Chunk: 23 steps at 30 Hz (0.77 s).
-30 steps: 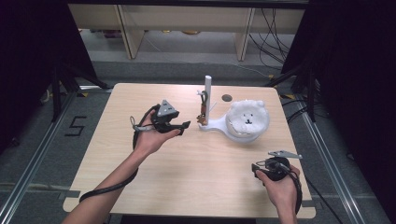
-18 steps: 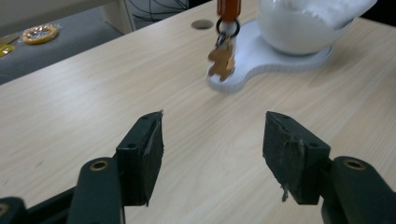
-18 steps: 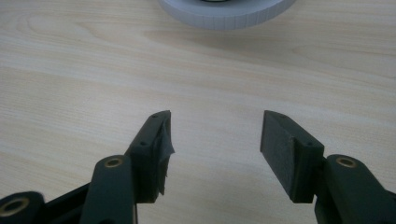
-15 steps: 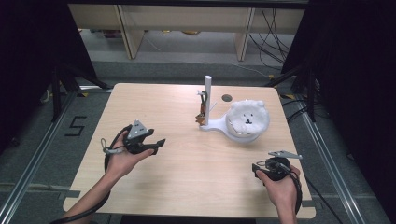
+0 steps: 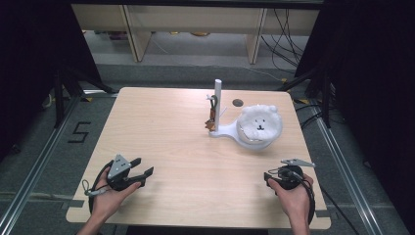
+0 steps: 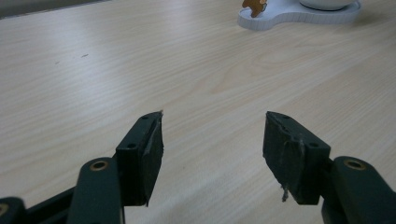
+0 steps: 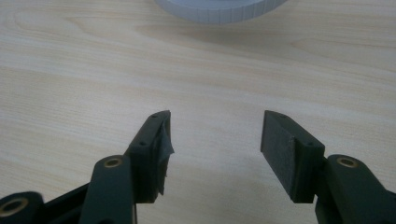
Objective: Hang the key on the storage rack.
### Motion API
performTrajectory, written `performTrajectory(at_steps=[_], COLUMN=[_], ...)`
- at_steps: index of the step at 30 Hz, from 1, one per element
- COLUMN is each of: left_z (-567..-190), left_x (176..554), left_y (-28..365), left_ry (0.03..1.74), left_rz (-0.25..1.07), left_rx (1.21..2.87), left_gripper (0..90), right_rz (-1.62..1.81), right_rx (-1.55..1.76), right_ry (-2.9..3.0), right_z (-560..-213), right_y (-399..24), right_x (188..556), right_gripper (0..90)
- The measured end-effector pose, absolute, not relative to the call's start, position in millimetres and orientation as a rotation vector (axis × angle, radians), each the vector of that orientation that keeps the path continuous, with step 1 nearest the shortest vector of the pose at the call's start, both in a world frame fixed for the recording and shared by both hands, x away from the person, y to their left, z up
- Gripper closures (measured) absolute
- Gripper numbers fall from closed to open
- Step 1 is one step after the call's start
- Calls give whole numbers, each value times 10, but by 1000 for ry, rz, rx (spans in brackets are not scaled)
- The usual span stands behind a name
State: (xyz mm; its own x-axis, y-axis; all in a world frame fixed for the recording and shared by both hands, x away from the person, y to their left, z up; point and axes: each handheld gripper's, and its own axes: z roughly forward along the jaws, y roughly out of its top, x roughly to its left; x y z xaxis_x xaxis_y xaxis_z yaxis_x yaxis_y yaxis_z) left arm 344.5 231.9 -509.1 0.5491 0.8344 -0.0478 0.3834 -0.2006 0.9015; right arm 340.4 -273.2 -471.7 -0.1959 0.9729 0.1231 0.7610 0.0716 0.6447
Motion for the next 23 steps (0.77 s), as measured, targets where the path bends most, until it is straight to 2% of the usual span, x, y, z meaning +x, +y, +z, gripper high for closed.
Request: performTrajectory(at_steps=[8, 23], left_z=[-5230, -5225], left_x=[3354, 3317], left_y=[2340, 2327], left_ry=[1022, 1041], left_rz=[591, 653], left_rx=[1746, 1725], left_gripper=[371, 345], right_rz=[870, 874], right_rx=[1714, 1656], right_ry=[2015, 2041], right_z=[-4756, -4800], right_y=[-2710, -2700], right_x=[3421, 3428], right_gripper=[435, 431])
